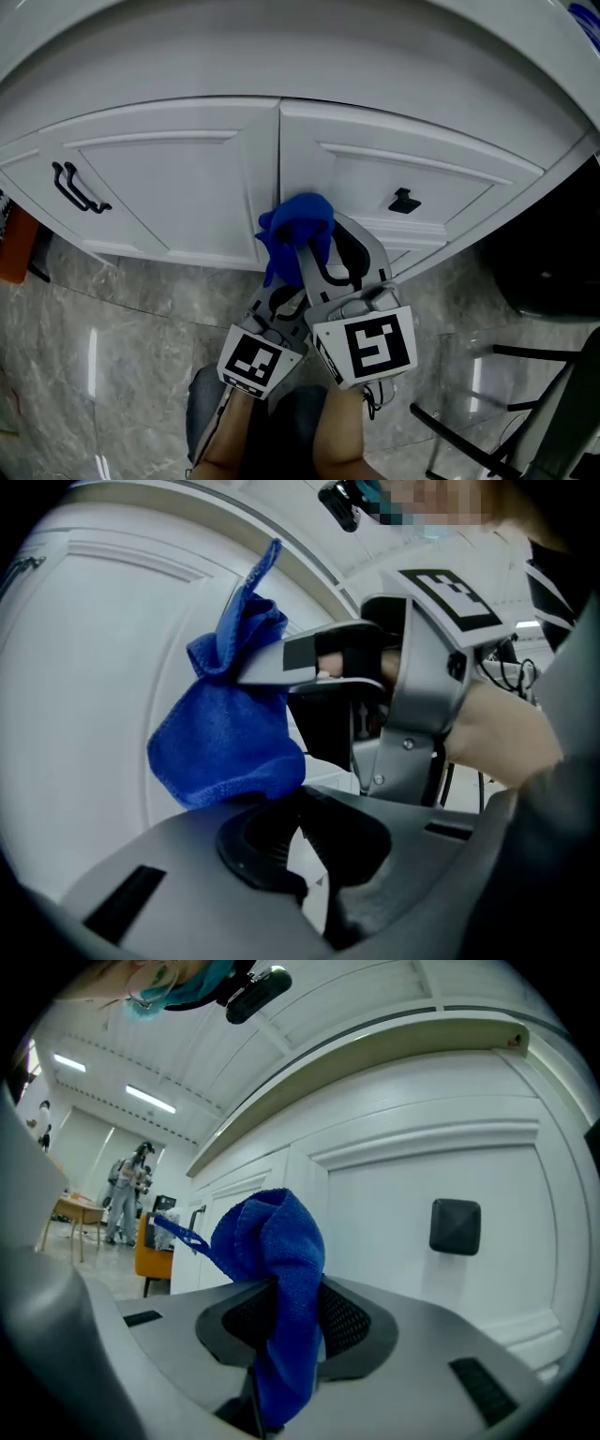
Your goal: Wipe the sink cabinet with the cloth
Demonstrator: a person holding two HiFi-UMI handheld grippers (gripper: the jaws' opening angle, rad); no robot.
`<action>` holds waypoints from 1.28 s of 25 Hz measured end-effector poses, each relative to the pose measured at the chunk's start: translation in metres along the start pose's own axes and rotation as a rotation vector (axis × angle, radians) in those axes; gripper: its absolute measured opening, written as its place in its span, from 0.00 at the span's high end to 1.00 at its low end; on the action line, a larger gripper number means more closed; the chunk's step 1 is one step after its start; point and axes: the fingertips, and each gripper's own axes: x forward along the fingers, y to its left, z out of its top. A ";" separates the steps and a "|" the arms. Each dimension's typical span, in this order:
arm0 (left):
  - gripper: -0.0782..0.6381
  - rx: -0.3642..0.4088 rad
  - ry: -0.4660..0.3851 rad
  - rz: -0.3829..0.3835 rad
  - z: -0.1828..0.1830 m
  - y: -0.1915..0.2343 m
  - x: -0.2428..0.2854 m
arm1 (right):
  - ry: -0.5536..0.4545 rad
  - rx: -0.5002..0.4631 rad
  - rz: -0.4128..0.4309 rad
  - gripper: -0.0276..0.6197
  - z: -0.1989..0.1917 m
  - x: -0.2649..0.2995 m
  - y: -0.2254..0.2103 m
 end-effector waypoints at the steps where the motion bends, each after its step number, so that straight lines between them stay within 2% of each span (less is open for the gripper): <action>1: 0.88 -0.012 -0.014 0.014 0.001 0.001 0.002 | 0.005 -0.005 -0.019 0.77 -0.001 0.000 -0.001; 5: 0.88 -0.061 -0.016 0.025 -0.002 0.003 0.008 | 0.009 -0.004 -0.055 0.77 -0.004 -0.002 -0.004; 14: 0.88 -0.057 -0.014 0.000 -0.004 -0.006 0.025 | -0.027 0.053 -0.079 0.77 -0.008 -0.013 -0.028; 20: 0.88 -0.049 -0.054 -0.008 0.001 -0.012 0.036 | -0.039 0.063 -0.080 0.77 -0.009 -0.019 -0.040; 32: 0.88 -0.043 -0.051 -0.051 0.002 -0.031 0.044 | -0.046 0.076 -0.101 0.77 -0.013 -0.034 -0.060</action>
